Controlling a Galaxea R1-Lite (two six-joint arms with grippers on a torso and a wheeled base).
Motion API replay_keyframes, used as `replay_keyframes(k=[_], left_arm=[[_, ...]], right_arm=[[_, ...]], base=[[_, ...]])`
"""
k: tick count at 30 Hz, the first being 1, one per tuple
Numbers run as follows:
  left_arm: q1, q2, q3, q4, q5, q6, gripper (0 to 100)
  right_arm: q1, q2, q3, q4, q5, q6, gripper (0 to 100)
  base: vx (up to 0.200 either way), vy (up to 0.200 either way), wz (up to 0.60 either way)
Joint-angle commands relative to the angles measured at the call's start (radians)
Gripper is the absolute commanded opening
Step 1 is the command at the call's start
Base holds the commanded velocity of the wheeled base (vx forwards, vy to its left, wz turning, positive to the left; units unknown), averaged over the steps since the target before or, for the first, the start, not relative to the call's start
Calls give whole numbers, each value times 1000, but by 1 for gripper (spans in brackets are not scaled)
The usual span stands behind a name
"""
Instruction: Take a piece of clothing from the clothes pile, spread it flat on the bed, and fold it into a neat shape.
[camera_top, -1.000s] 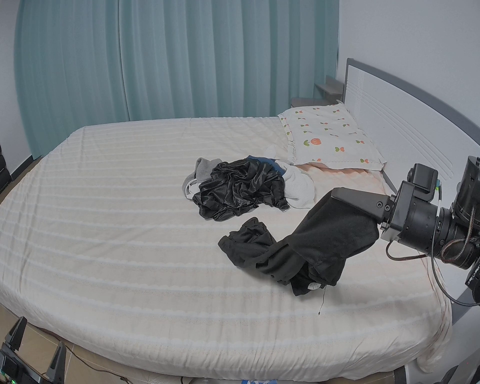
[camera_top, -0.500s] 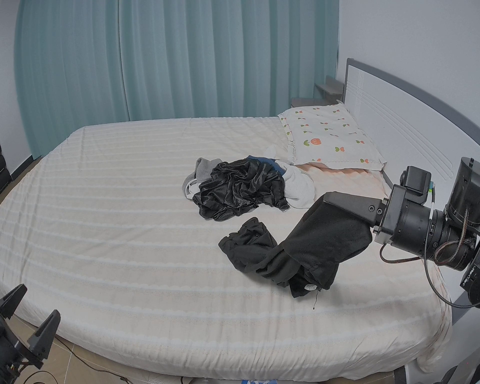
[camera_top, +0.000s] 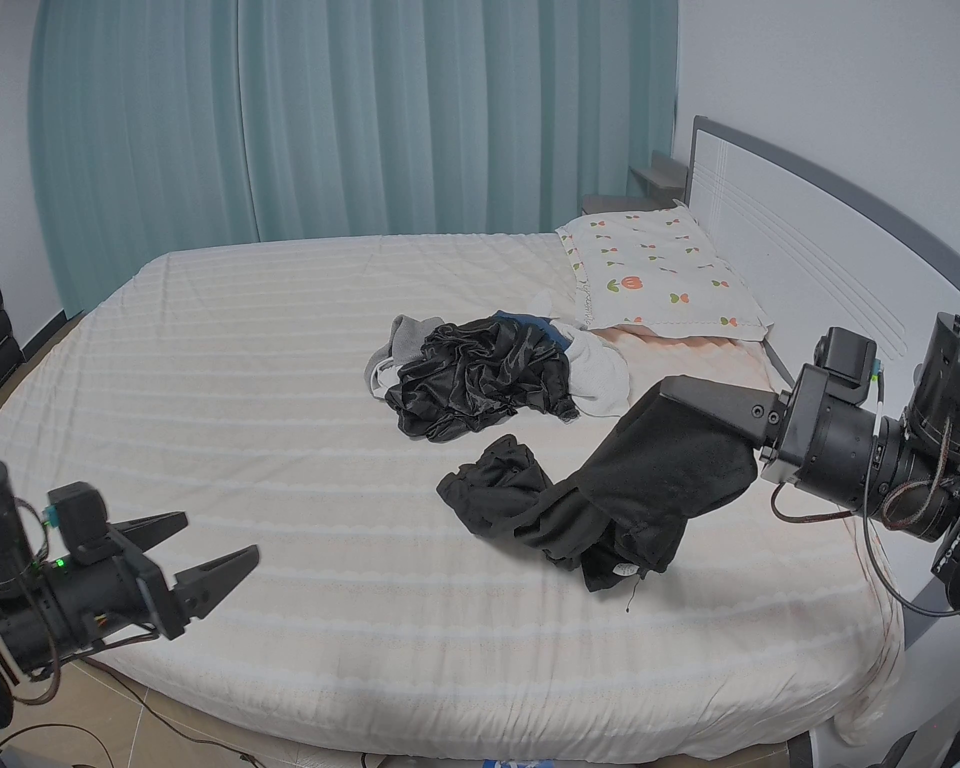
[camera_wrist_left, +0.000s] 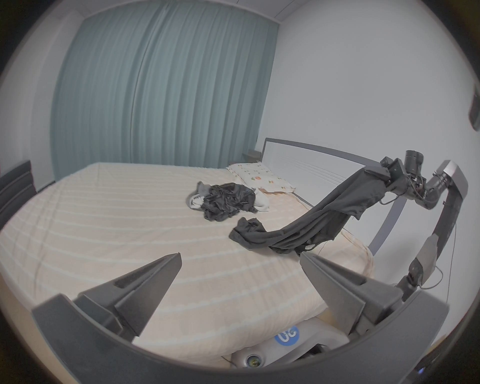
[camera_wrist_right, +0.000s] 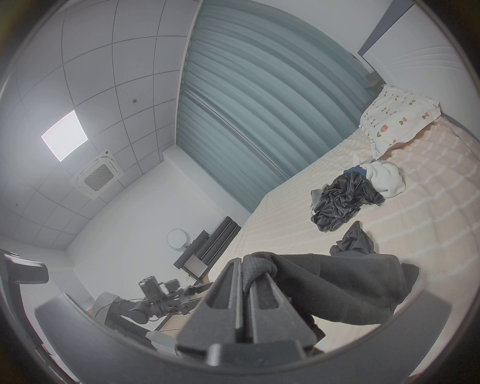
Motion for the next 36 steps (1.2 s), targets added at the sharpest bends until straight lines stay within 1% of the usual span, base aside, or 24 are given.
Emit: replay_keyframes(k=[1, 2, 3, 4, 6, 7, 8, 10, 12, 16, 17, 18, 19, 22, 27, 36], left_arm=[[-302, 660, -214, -292, 161, -197, 100], [-325, 697, -239, -290, 167, -197, 100], [-326, 700, -240, -292, 167, -197, 100], [-351, 749, -272, -300, 174, -191, 100], [-371, 792, -308, -301, 177, -188, 100], [-372, 795, -311, -300, 177, -188, 100], [-380, 830, -351, -298, 177, -182, 100], [-386, 875, -400, -292, 177, -153, 100], [-385, 913, -447, -287, 177, -113, 100], [-386, 960, -498, -286, 178, -105, 100], [-389, 991, -512, -290, 178, -97, 100], [-391, 996, -516, -290, 178, -96, 100], [-389, 1010, -536, -290, 178, -97, 100], [-380, 1017, -548, -290, 178, -97, 100], [-363, 1048, -582, -297, 178, -97, 100], [-299, 1132, -683, -297, 174, -113, 100]], right_arm=[[-98, -138, 58, 3, 7, -9, 0], [-116, -155, 60, 6, 11, -9, 0], [-118, -155, 60, 6, 11, -9, 0], [-145, -170, 63, 8, 14, -4, 0], [-157, -186, 84, 13, 31, 5, 0], [-157, -186, 87, 13, 34, 5, 0], [-157, -186, 134, 9, 53, 4, 0], [-157, -186, 164, 3, 57, 2, 0], [-157, -190, 161, 3, 57, 4, 0], [-153, -187, 143, 9, 67, 4, 0], [-141, -172, 135, 9, 87, 4, 0], [-139, -167, 134, 9, 93, 4, 0], [-130, -149, 121, 3, 108, 4, 0], [-128, -128, 92, 5, 113, 4, 0], [-127, -89, -35, 13, 114, 4, 0], [-108, -57, -78, 11, 114, 4, 0]], base=[[0, 0, 0], [0, 0, 0], [0, 0, 0], [0, 0, 0], [0, 0, 0], [0, 0, 0], [0, 0, 0], [0, 0, 0], [0, 0, 0], [0, 0, 0], [0, 0, 0], [0, 0, 0], [0, 0, 0], [0, 0, 0], [0, 0, 0], [0, 0, 0]])
